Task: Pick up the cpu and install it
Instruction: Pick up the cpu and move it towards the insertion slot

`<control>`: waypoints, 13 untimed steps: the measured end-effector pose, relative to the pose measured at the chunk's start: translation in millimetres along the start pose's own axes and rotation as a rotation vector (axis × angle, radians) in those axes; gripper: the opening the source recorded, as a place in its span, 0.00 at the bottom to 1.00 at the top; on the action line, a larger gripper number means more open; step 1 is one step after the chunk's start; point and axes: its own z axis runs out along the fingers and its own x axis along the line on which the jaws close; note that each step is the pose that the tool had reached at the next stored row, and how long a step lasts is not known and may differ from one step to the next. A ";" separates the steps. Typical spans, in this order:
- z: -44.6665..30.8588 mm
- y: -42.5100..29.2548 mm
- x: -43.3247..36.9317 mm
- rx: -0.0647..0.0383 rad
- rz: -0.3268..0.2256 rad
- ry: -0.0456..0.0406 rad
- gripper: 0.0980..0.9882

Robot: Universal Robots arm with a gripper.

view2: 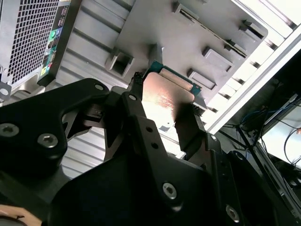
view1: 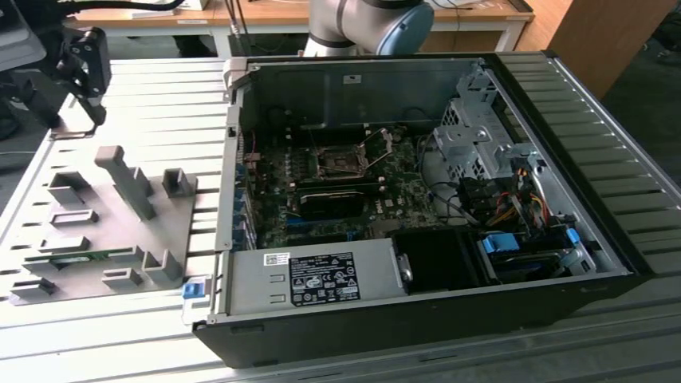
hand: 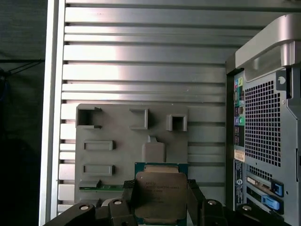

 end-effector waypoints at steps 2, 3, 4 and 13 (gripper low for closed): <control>0.0 0.0 -4.6 0.000 0.000 0.0000 0.48; 0.0 0.0 -6.8 0.000 0.000 0.0000 0.48; 0.1 0.0 -9.2 0.000 0.000 -0.0001 0.48; 0.2 0.0 -29.2 0.000 0.000 -0.0001 0.48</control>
